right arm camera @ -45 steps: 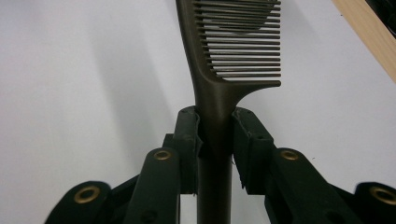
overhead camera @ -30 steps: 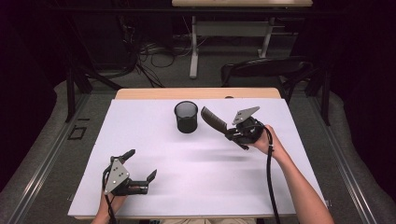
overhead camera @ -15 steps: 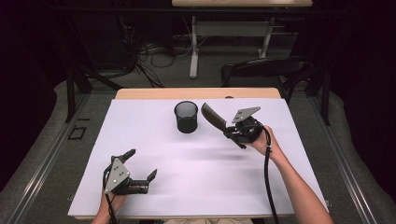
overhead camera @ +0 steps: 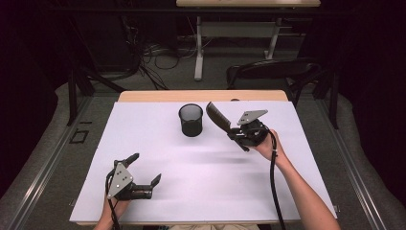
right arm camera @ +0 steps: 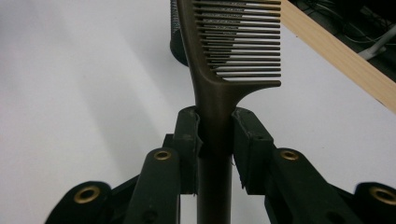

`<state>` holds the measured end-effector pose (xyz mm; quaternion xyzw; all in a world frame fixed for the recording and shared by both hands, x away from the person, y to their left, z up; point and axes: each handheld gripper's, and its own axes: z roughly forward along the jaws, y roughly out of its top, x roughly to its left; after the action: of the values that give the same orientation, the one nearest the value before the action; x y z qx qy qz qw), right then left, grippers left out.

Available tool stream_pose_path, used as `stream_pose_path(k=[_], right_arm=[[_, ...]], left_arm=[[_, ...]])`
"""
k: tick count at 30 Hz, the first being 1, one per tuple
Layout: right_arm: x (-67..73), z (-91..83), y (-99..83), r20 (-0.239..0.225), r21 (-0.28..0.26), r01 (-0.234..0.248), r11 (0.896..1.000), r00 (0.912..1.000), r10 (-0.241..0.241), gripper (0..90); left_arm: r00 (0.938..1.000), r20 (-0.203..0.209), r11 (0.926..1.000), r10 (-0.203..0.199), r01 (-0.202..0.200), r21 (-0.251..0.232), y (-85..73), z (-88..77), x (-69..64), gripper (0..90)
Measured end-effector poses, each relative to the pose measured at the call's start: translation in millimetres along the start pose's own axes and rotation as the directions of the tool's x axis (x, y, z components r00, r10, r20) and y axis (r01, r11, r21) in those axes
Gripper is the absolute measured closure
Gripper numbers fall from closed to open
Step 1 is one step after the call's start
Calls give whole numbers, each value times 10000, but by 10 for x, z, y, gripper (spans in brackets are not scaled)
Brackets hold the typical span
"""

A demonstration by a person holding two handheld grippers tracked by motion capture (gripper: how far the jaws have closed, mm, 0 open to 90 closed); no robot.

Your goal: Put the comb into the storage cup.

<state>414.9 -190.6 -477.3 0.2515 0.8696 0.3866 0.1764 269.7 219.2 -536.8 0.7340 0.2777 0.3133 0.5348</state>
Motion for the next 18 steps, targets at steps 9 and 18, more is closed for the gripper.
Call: stream_pose_path(k=[9,18], right_arm=[[18,-14,24,203,-515,-142,9986,9997,153,727],[67,-7,30,291,-802,-200,9966,9993,224,727]], left_arm=[[10000,50,10000,51,-51,22,3,8,-5,1],[9999,90,10000,75,-75,0,6,15,-3,1]])
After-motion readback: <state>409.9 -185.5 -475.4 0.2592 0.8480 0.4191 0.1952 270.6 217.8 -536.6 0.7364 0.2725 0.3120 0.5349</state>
